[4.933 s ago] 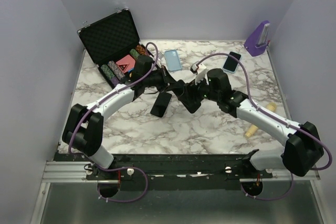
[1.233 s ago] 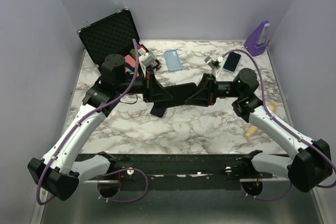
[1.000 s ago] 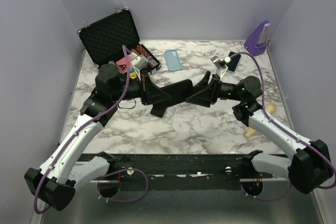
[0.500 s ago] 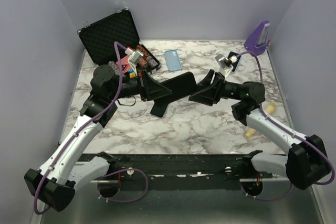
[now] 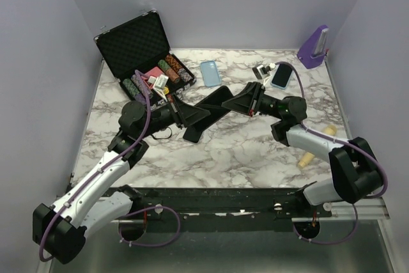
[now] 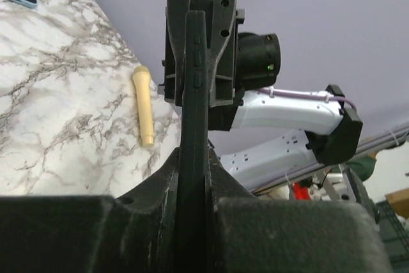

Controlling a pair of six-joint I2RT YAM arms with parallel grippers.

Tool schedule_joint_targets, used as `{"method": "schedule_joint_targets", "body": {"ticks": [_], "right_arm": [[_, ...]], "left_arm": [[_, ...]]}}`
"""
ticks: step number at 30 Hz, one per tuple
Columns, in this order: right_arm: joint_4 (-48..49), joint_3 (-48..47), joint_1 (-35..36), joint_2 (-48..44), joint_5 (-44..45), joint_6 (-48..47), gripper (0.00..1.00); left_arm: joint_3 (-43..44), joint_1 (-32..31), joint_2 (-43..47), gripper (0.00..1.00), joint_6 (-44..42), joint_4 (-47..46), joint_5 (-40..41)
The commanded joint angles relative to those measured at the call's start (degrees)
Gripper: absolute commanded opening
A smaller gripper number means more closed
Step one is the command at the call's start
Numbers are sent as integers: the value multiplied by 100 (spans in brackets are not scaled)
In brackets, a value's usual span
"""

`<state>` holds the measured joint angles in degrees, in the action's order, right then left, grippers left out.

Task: Take the phone out of the phone case
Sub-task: Adjust the phone.

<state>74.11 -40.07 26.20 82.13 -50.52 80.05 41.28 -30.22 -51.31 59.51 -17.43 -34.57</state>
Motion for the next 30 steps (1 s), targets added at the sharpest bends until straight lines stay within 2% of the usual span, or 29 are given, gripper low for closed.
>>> {"method": "schedule_joint_targets", "body": {"ticks": [1, 5, 6, 8, 9, 10, 12, 13, 14, 18, 21, 25, 27, 30], "right_arm": [[941, -106, 52, -126, 595, -147, 31], [53, -220, 96, -180, 763, -367, 29], [-79, -264, 96, -153, 763, -367, 24], [-186, -378, 96, -31, 659, -324, 1], [-116, -465, 88, 74, 545, -184, 1], [6, -597, 70, 180, 343, -9, 1], [182, -782, -26, 391, 26, 482, 1], [392, -817, -114, 479, -97, 737, 1], [638, -870, -228, 593, -307, 1018, 1], [1026, -1002, -527, 857, -1055, 1539, 1], [1045, -1020, -545, 840, -1372, 1557, 1], [949, -1029, -545, 726, -1758, 1418, 1], [624, -1011, -545, 621, -1917, 1120, 1], [-375, -976, -545, 366, -1970, 321, 1]], "left_arm": [[12, -221, 323, 0, 500, -772, 1108], [-15, -519, 455, 0, 694, -218, 2137], [55, -590, 446, 0, 694, -43, 2295], [196, -678, 394, 0, 659, 230, 2393], [284, -696, 359, 0, 633, 371, 2384], [406, -687, 332, 12, 589, 598, 2280], [679, -696, 332, 58, 300, 1221, 2218], [802, -670, 376, 72, 124, 1546, 2174], [864, -644, 446, 81, -112, 1732, 2121], [1101, -170, 771, 99, -641, 2699, 1700], [1531, 374, 527, 99, -1089, 3481, 1060], [2146, 736, -360, 96, -1660, 3800, -565], [2236, 693, -677, 90, -1758, 3476, -1190], [2140, 570, -880, 90, -1574, 2765, -1684]]}}
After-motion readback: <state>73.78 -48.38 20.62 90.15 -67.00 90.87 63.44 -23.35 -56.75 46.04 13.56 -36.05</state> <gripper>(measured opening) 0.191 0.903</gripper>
